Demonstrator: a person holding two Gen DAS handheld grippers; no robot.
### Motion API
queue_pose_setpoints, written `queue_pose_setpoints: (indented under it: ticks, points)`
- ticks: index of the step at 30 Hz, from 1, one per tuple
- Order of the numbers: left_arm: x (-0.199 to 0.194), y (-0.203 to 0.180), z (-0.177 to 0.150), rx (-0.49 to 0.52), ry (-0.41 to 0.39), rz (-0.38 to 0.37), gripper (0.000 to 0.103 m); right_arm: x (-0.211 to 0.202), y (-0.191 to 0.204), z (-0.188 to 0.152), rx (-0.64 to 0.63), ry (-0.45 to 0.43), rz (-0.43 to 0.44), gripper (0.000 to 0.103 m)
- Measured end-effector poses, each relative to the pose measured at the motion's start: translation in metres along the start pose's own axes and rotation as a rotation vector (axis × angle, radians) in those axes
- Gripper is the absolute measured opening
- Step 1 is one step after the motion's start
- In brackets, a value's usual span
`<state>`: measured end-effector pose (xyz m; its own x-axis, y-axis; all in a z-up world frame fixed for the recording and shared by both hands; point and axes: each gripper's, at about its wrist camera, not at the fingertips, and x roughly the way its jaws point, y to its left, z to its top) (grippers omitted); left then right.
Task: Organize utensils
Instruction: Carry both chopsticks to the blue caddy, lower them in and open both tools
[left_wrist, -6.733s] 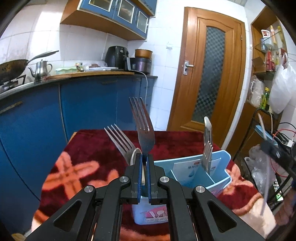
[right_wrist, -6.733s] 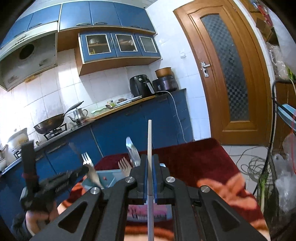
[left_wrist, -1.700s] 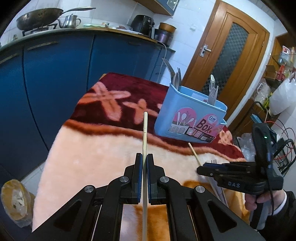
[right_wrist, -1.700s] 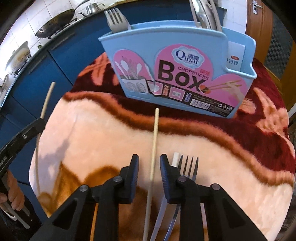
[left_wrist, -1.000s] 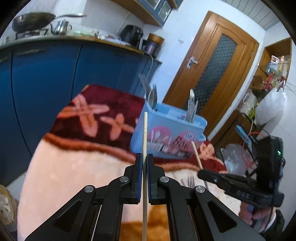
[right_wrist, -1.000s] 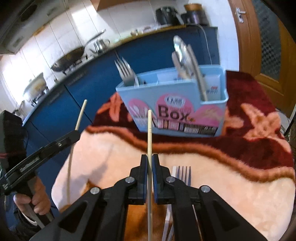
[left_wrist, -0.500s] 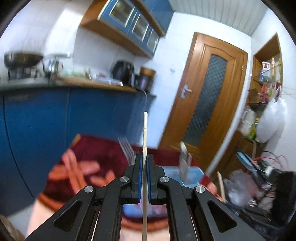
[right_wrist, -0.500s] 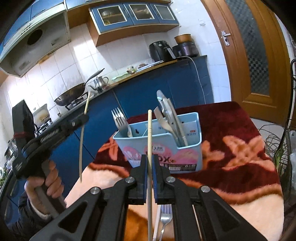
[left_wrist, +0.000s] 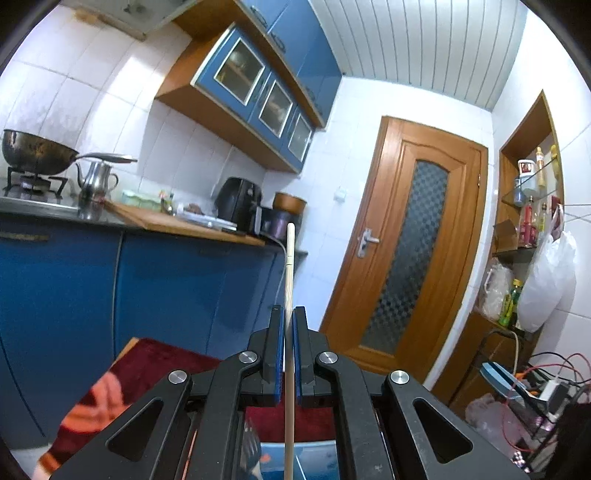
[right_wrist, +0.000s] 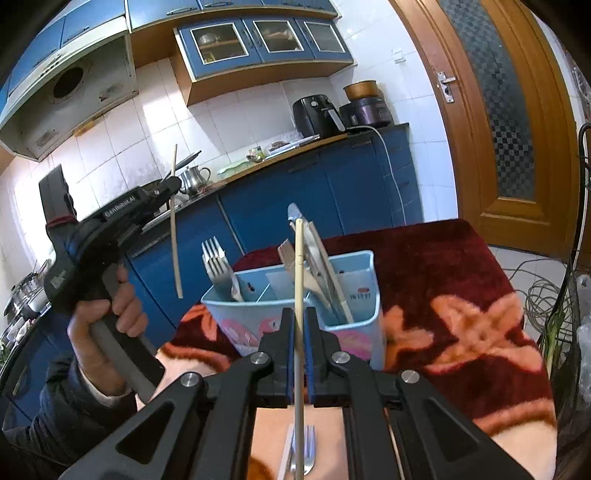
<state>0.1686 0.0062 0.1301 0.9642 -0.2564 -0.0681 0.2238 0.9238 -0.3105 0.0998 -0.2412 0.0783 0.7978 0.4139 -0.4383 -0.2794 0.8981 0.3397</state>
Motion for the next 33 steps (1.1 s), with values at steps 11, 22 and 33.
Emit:
queue_pose_setpoints:
  ticks: [11,22,33]
  points:
    - [0.020,0.010,-0.030,0.031,-0.013,0.088,0.004,0.025,-0.003,0.040,-0.079,-0.200,-0.101,0.007]
    - [0.018,0.023,-0.022,-0.028,-0.066,0.128,0.004,0.077,-0.010,0.066,-0.103,-0.320,-0.199,0.007]
    - [0.029,0.025,-0.036,-0.049,-0.102,0.181,0.004,0.088,-0.012,0.044,-0.153,-0.296,-0.216,0.007]
